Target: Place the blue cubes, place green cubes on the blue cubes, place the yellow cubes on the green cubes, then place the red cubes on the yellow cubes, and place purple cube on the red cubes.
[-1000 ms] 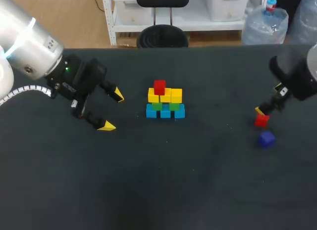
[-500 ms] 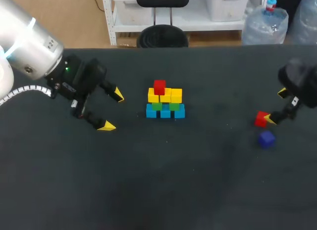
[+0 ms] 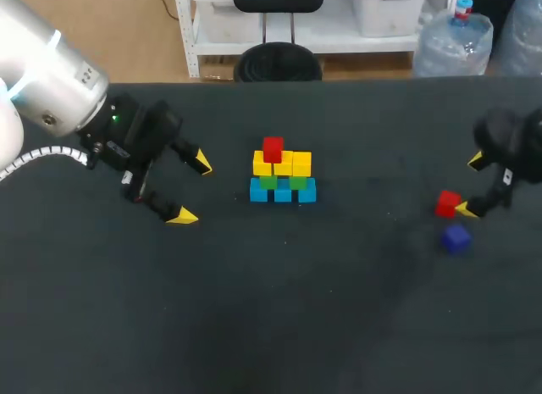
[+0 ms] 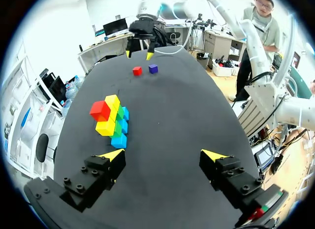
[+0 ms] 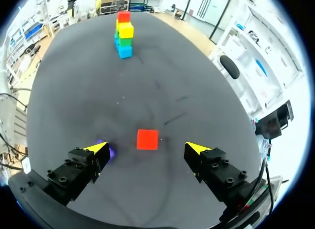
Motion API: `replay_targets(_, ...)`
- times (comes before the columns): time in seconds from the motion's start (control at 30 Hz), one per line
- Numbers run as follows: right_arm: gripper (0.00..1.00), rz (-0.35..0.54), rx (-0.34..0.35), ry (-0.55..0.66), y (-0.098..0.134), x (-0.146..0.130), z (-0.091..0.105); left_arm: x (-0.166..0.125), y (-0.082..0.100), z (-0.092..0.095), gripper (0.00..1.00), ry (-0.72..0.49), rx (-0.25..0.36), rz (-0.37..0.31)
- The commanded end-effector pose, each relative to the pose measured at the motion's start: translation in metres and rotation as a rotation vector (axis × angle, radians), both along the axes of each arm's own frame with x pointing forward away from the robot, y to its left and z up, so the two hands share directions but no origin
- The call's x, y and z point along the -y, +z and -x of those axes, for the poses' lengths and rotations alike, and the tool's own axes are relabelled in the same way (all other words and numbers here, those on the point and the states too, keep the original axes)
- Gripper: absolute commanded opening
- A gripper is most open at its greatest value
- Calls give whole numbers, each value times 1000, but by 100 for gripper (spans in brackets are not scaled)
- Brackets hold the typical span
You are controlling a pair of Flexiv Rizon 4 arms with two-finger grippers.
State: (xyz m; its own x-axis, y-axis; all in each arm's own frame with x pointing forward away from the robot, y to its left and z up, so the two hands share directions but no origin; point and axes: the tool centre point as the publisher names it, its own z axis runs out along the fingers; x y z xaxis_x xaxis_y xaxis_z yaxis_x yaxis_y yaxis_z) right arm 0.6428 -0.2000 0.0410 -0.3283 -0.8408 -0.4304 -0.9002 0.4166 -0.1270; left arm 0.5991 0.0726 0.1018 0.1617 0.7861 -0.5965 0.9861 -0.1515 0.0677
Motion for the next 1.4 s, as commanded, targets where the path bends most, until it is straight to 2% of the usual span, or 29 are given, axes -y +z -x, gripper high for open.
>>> replay_targets(0.03, 100, -40, -84, 58, -7, 2, -4, 0, 0, 0, 100, 0, 1, -1)
replay_targets(0.2, 100, -40, -88, 70, -19, 1, -5, 0, 0, 0, 100, 0, 1, -1)
replay_targets(0.57, 100, -32, -79, 67, -24, 0, -8, 0, 0, 0, 100, 0, 1, -1)
replay_targets(1.03, 100, -27, -97, 69, -43, -4, -9, 0, 0, 0, 100, 0, 1, -1)
replay_targets(1.1, 98, -27, -98, 68, -45, -4, -11, 0, 0, 0, 100, 0, 1, -1)
replay_targets(1.17, 92, -31, -99, 65, -46, -4, -13, 0, 0, 0, 100, 0, 1, -1)
replay_targets(1.37, 85, -34, -98, 60, -51, -4, -20, 0, 0, 0, 100, 0, 1, -1)
replay_targets(1.4, 80, -34, -98, 61, -51, -4, -21, 0, 0, 0, 100, 0, 1, -1)
